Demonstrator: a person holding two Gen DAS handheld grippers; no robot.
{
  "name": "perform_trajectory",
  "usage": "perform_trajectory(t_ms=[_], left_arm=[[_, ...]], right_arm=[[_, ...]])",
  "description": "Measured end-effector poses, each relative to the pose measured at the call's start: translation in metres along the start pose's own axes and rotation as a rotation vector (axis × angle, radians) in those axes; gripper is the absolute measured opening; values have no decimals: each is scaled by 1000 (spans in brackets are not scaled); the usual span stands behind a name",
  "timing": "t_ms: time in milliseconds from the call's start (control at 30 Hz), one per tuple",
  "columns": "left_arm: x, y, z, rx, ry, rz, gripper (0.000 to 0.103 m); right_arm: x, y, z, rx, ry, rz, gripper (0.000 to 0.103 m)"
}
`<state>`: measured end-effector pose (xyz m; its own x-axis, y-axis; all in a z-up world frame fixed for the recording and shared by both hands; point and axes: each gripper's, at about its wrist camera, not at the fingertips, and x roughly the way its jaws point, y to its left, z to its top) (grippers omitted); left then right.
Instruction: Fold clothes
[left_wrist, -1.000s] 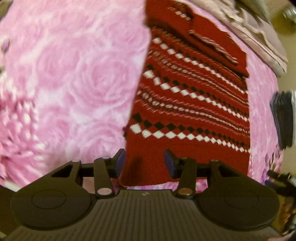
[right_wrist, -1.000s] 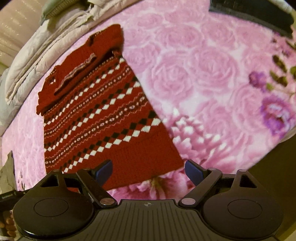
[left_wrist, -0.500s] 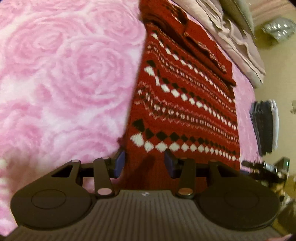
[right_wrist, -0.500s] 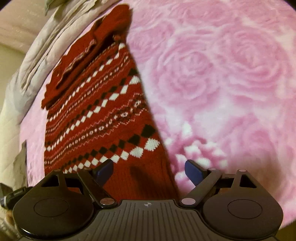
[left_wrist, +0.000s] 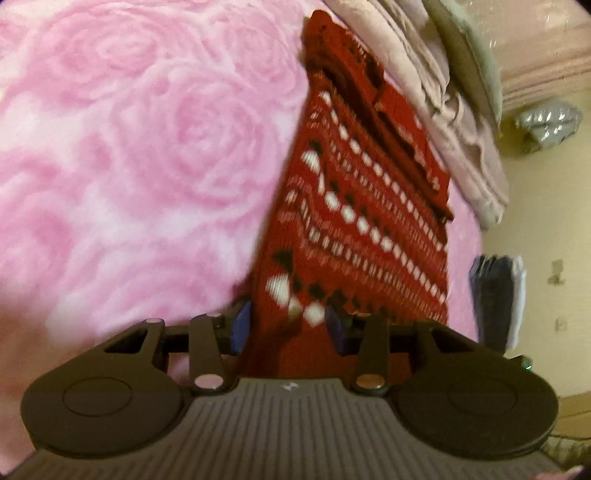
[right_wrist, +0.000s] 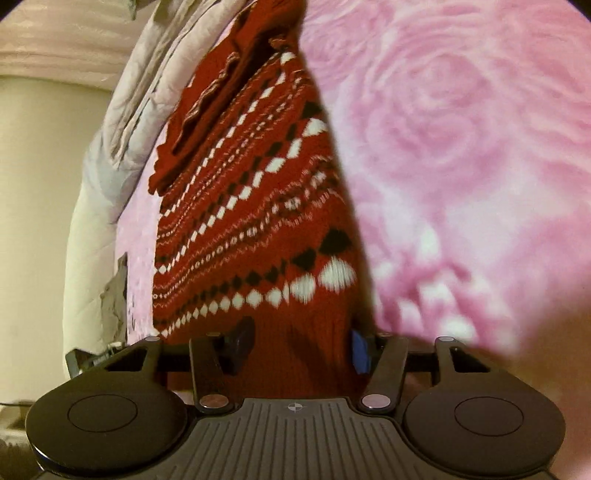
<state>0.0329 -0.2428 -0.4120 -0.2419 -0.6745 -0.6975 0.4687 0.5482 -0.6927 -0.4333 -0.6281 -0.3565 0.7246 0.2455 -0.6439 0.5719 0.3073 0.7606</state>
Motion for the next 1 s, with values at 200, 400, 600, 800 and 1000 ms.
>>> perform_trajectory(t_ms=[200, 400, 600, 800, 1000], left_arm=[[16, 4, 20, -8, 13, -68, 33], [12, 12, 9, -35, 57, -92, 29], [11, 12, 4, -26, 79, -87, 14], [10, 12, 0, -18, 102, -82, 4], [-18, 3, -12, 32, 76, -134, 3]], right_arm=[[20, 5, 32, -53, 29, 64, 56], [7, -16, 6, 29, 90, 117, 56], [-2, -27, -3, 120, 62, 140, 56], [13, -19, 15, 88, 71, 76, 7], [-7, -5, 2, 40, 38, 53, 4]])
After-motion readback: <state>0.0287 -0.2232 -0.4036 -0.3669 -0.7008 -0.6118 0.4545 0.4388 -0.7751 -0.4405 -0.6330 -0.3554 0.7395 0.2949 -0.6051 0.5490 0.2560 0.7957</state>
